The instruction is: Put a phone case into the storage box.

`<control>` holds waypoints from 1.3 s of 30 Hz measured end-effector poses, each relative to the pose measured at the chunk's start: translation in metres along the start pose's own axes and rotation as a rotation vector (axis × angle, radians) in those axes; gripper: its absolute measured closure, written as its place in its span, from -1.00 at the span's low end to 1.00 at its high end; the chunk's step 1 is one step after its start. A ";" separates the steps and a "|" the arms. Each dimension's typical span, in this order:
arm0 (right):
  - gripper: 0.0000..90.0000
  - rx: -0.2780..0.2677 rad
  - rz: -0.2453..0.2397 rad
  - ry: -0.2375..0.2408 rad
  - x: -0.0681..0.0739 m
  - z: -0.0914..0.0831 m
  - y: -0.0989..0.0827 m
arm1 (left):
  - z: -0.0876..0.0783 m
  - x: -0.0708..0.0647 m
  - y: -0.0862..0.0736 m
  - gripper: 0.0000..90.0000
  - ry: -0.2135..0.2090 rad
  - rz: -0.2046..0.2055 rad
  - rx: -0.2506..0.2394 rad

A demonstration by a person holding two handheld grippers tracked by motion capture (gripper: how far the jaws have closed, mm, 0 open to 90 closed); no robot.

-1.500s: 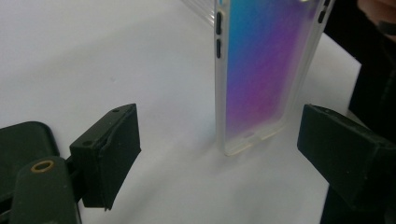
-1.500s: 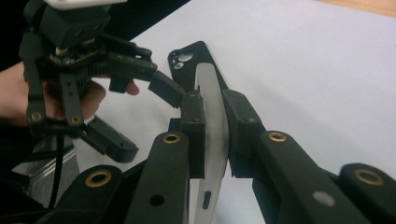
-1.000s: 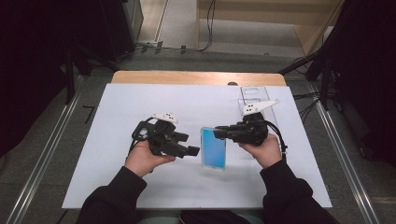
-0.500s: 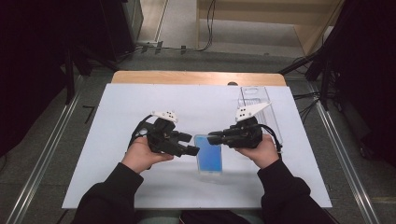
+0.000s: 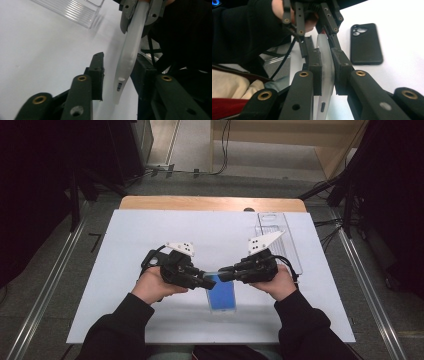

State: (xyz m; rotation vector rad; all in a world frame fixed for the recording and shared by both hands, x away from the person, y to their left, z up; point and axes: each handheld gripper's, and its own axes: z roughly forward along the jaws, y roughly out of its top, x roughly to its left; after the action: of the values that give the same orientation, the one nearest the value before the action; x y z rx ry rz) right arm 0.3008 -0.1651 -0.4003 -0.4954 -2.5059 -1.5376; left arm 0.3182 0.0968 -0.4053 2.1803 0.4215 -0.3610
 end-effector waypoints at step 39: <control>-1.00 -0.138 0.172 -0.264 0.003 -0.001 -0.023 | -0.036 0.013 0.002 0.79 0.203 -0.238 -0.042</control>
State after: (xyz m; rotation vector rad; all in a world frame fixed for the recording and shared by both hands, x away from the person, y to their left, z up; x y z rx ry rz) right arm 0.2899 -0.1753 -0.4183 -0.9663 -2.4696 -1.6802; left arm 0.3343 0.1263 -0.3878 2.1385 0.7993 -0.2572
